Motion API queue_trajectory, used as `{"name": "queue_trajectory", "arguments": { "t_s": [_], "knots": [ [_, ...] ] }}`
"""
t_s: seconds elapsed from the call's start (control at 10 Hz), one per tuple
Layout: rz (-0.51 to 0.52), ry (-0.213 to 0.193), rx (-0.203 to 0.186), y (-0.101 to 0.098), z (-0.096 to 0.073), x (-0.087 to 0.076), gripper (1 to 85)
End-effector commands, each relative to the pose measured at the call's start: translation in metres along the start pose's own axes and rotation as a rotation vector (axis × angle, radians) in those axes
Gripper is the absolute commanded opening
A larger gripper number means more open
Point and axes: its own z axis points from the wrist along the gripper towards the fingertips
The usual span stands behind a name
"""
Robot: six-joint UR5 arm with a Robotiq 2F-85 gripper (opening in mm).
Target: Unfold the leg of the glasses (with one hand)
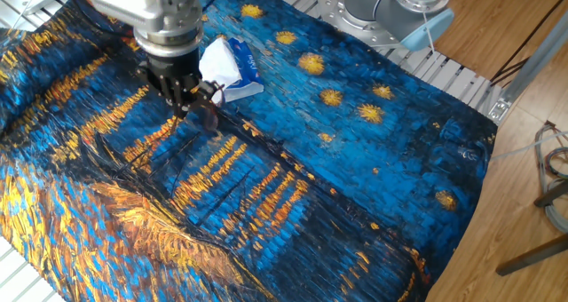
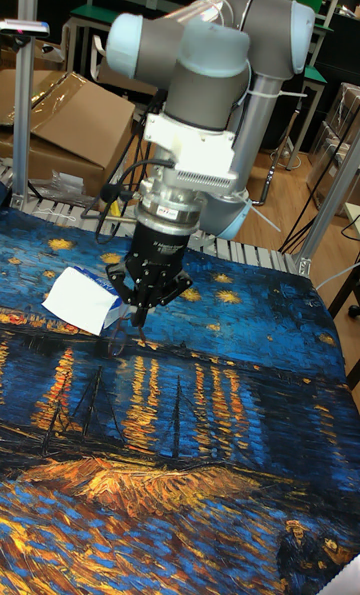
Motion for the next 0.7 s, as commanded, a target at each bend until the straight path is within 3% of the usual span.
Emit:
{"name": "queue_trajectory", "arguments": {
  "t_s": [0.0, 0.1, 0.2, 0.3, 0.4, 0.6],
  "knots": [
    [0.014, -0.02, -0.024, 0.014, -0.014, -0.003, 1.0],
    [0.014, -0.013, 0.002, 0.01, -0.016, -0.001, 1.0],
    [0.023, -0.029, -0.042, 0.019, -0.015, -0.006, 1.0],
    [0.01, -0.02, 0.0, 0.011, -0.014, -0.005, 1.0],
    [0.004, -0.026, -0.013, 0.012, -0.012, -0.008, 1.0],
    [-0.022, -0.054, 0.002, 0.009, -0.007, -0.022, 1.0]
  ]
}}
